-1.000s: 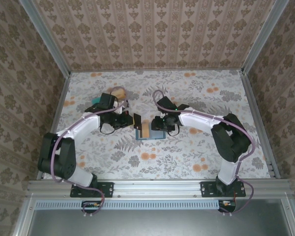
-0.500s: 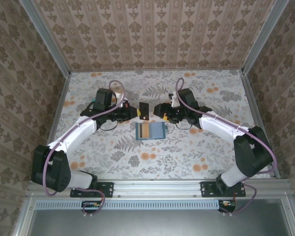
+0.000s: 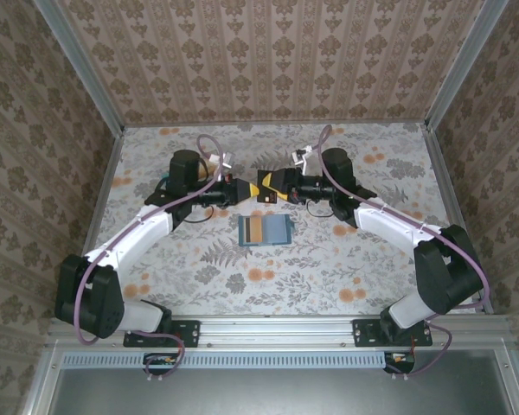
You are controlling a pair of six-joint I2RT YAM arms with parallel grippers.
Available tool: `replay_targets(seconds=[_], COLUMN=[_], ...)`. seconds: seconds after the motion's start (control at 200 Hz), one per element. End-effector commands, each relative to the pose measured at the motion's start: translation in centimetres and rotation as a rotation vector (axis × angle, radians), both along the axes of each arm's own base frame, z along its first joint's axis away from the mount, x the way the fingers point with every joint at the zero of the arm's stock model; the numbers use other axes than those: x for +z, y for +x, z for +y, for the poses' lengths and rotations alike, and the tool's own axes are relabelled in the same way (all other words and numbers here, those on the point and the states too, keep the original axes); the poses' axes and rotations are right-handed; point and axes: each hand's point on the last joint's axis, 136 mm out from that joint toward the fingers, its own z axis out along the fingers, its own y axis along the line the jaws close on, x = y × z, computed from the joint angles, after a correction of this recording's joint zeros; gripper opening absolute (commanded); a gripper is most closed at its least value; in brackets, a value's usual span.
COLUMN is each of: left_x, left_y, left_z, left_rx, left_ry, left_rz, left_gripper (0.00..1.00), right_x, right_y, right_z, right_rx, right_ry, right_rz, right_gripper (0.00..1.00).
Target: Take the credit cards out of the card holder
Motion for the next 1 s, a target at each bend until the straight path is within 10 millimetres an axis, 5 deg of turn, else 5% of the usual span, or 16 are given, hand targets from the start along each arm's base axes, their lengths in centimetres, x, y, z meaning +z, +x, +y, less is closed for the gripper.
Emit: replay_targets(seconds=[0.0, 0.255, 0.405, 0.53, 0.745, 0.995], left_x=[0.9, 0.8, 1.1, 1.5, 2.2, 2.1], left_y=[-0.3, 0.5, 1.5, 2.4, 2.6, 2.7], left_z=[0.3, 0.8, 0.7, 0.3, -0.7, -0.6], left_rx=[-0.013, 0.049, 0.145, 0.211, 0.238, 0.244], left_ry=[-0.044, -0.05, -0.091, -0.123, -0.18, -0.184], left_rz=[-0.011, 0.017, 0.047, 0.055, 0.07, 0.072], left_gripper=[0.0, 0.0, 0.28, 0.37, 0.3, 0.1], right_x=[2.0, 1.9, 2.5, 3.0, 2.8, 2.1], right_y=[-0.3, -0.3, 0.0, 0.2, 0.4, 0.8], right_z=[-0.3, -0.3, -0.3, -0.1, 0.0, 0.0], right_rx=[0.02, 0.034, 0.017, 0.013, 0.003, -0.012], right_ry=[0.068, 0.079, 0.114, 0.153, 0.185, 0.176], right_rz=[-0.046, -0.042, -0.033, -0.021, 0.01, 0.03], right_gripper=[0.38, 0.08, 0.04, 0.05, 0.05, 0.06])
